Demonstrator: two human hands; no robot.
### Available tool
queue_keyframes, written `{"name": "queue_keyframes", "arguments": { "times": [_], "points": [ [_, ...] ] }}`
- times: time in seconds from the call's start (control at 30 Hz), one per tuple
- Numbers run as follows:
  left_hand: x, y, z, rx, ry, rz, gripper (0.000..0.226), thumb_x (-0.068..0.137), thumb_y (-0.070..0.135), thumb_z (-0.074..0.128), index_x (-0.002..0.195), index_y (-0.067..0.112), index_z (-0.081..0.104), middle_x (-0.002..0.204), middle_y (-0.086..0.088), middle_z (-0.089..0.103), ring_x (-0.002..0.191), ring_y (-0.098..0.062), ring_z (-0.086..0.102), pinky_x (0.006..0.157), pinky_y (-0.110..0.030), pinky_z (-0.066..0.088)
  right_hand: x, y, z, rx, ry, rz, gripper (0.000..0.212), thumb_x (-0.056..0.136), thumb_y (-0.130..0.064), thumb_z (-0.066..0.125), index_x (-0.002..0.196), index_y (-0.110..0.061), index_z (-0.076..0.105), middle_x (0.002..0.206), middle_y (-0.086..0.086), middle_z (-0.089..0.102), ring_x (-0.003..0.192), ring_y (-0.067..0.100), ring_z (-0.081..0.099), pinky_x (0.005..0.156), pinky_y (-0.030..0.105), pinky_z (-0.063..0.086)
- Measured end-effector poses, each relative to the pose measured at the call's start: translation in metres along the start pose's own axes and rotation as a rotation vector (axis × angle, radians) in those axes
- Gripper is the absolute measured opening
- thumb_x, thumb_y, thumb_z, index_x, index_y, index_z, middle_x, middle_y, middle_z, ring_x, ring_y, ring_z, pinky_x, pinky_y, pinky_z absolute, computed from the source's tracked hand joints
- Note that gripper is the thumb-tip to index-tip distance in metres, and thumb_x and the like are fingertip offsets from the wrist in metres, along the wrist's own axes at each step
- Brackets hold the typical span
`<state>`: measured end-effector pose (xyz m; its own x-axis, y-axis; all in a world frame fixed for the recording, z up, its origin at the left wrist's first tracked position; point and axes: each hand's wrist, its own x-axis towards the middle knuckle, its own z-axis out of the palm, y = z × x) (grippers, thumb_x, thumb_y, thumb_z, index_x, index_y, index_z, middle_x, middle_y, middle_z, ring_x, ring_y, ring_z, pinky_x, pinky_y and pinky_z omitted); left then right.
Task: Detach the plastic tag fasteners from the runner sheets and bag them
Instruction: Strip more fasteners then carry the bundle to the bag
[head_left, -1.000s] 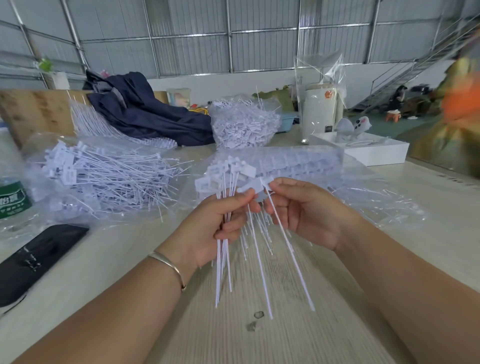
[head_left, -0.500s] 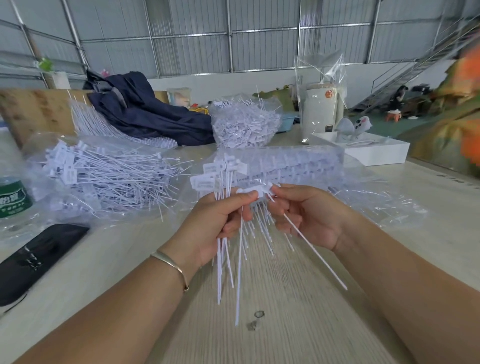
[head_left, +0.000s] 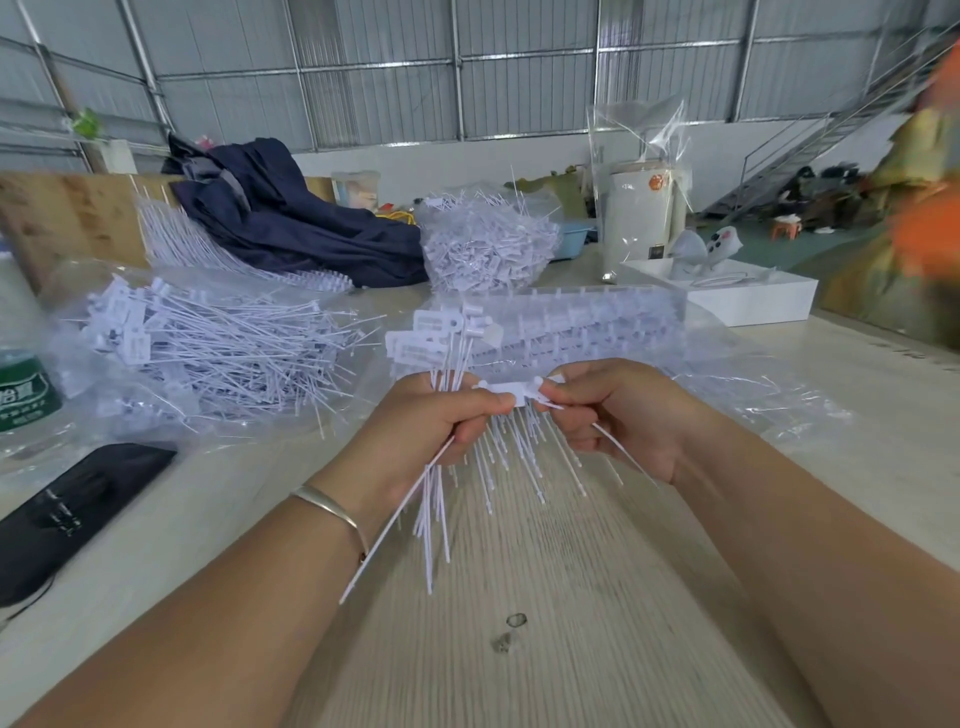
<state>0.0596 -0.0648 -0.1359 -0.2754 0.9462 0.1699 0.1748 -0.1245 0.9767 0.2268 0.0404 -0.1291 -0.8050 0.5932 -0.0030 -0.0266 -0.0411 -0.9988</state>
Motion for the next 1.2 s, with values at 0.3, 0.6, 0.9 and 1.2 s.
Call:
{"name": "queue_keyframes", "arguments": {
  "times": [0.3, 0.6, 0.9, 1.2],
  "points": [
    [-0.003, 0.005, -0.006, 0.194, -0.15, -0.075, 0.037, 0.07, 0.012, 0.08, 0.063, -0.008, 0.049, 0.044, -0.004, 0.032, 0.036, -0.013, 0.025, 0.038, -0.015, 0.024, -0.008, -0.006, -0.01, -0.368, -0.107, -0.028, 0.03, 0.091, -0.006, 0.059, 0.062, -0.01, 0.064, 0.046, -0.002, 0.033, 0.049, 0.013, 0.024, 0.054, 0.028, 0.02],
    [0.002, 0.008, 0.011, 0.621, 0.134, 0.044, 0.024, 0.065, 0.024, 0.077, 0.085, 0.013, 0.071, 0.084, -0.004, 0.072, 0.078, -0.021, 0.068, 0.07, -0.037, 0.054, -0.006, -0.006, -0.004, -0.411, -0.054, -0.055, 0.016, 0.086, -0.005, 0.063, 0.072, 0.001, 0.06, 0.047, 0.0, 0.031, 0.049, 0.013, 0.022, 0.054, 0.029, 0.018],
    [0.007, 0.007, -0.018, 0.307, 0.334, 0.063, 0.021, 0.077, 0.016, 0.079, 0.064, 0.022, 0.063, 0.053, 0.015, 0.061, 0.048, 0.001, 0.055, 0.043, -0.011, 0.038, -0.005, -0.021, -0.02, 0.088, 0.095, -0.358, 0.018, 0.084, -0.016, 0.054, 0.065, -0.014, 0.054, 0.052, 0.002, 0.044, 0.046, 0.014, 0.034, 0.053, 0.028, 0.024],
    [0.0, 0.005, -0.004, -0.152, 0.178, -0.158, 0.044, 0.096, 0.046, 0.053, 0.064, 0.023, 0.032, 0.047, 0.007, 0.033, 0.039, -0.008, 0.025, 0.035, -0.017, 0.022, 0.004, 0.004, -0.002, 0.024, 0.032, -0.126, 0.01, 0.084, -0.019, 0.067, 0.085, -0.01, 0.068, 0.067, 0.002, 0.056, 0.054, 0.009, 0.05, 0.051, 0.019, 0.044]
  ]
}}
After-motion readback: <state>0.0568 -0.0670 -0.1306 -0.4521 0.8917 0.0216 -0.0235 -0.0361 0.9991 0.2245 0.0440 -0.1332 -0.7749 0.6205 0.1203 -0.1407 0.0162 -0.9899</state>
